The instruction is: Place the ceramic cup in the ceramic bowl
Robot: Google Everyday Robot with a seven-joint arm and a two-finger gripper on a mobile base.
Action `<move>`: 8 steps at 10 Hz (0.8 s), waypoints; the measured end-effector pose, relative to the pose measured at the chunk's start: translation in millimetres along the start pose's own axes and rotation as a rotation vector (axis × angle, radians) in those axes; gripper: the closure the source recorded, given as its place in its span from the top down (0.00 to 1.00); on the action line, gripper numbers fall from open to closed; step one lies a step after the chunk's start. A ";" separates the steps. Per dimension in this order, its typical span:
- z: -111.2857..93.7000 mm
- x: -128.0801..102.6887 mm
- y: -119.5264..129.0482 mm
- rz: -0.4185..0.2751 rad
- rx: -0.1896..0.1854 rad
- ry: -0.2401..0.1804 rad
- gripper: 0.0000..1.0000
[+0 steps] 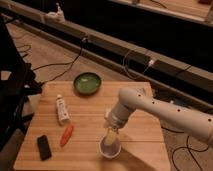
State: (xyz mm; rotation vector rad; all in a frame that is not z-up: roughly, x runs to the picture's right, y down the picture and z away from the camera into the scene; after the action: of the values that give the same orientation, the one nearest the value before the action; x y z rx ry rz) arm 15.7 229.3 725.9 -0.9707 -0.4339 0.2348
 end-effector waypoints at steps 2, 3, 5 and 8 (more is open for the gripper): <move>7.2 8.2 -9.2 0.028 -0.016 -0.034 0.27; 8.9 12.0 -12.7 0.036 -0.019 -0.042 0.17; 3.9 17.3 -18.6 0.045 -0.007 -0.058 0.01; -34.3 4.5 -32.8 0.012 0.076 -0.142 0.00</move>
State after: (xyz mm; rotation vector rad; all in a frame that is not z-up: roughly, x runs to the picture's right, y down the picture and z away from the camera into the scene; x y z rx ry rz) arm 35.4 187.5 737.7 -0.8853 -0.5454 0.3308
